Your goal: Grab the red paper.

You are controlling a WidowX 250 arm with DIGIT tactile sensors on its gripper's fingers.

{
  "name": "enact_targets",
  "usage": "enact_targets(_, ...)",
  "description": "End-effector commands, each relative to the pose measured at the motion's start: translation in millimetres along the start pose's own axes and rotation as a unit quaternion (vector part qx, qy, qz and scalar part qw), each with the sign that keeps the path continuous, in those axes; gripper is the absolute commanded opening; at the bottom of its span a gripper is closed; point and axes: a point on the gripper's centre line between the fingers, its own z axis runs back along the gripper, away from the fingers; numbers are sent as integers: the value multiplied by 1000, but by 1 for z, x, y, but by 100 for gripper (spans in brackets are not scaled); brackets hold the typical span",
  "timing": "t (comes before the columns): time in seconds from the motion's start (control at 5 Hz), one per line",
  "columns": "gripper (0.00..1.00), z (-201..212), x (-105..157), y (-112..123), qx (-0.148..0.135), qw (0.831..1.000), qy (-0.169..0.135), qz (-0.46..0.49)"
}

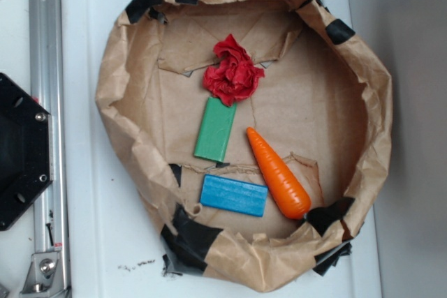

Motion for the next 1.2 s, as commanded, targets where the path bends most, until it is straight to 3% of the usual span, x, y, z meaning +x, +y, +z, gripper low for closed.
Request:
enact_targets(0.0, 100, 0, 0, 0, 0, 1000, 0, 0)
enact_targets(0.2, 100, -33, 47, 34, 31, 997, -15, 66)
enact_targets(0.4, 100, -53, 89, 47, 50, 976, -103, 187)
enact_targets(0.6, 100, -92, 115, 64, 60, 941, -128, 308)
enact_targets(0.8, 100, -112, 116, 74, 38, 959, -30, 280)
enact_targets(1.0, 100, -112, 116, 74, 38, 959, -30, 280)
